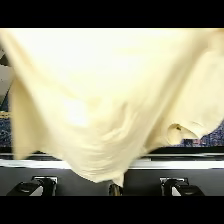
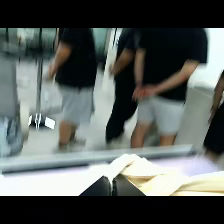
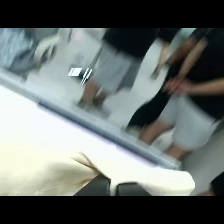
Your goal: Fold the shirts.
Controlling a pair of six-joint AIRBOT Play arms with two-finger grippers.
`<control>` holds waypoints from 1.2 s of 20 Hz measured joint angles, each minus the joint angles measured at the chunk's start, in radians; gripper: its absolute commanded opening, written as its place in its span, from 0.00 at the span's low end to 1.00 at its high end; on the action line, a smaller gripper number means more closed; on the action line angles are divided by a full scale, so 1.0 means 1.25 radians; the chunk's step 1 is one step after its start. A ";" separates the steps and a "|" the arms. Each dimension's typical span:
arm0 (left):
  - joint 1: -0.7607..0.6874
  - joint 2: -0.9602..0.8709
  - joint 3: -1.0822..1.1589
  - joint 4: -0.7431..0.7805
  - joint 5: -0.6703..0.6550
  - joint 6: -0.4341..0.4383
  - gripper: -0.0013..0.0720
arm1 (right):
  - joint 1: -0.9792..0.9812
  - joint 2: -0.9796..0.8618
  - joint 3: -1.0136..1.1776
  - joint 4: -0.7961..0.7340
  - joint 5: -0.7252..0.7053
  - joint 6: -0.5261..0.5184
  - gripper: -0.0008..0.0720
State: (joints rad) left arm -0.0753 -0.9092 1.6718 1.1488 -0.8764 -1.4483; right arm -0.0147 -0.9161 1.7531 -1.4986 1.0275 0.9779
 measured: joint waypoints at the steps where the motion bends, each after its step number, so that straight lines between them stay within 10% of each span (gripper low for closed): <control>1: 0.000 -0.039 -0.033 0.006 -0.008 0.000 0.06 | 0.000 -0.063 -0.003 -0.007 0.011 0.004 0.06; 13: 0.000 -0.587 -0.219 -0.132 0.021 -0.002 0.07 | -0.001 -0.619 -0.012 0.116 -0.014 0.206 0.07; 15: 0.001 -0.605 -0.217 -0.150 -0.002 -0.002 0.57 | -0.001 -0.634 -0.011 0.130 -0.010 0.215 0.67; 16: 0.006 -0.610 -0.209 -0.157 -0.025 0.000 0.78 | -0.001 -0.635 -0.006 0.132 0.002 0.218 0.79; 24: 0.151 -0.568 -0.167 -0.032 -0.367 -0.042 0.60 | -0.165 -0.550 0.015 0.071 0.349 0.120 0.68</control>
State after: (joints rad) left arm 0.1139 -1.6192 1.4628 1.1088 -1.3346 -1.5013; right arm -0.2214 -1.6039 1.7718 -1.4101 1.4631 1.1275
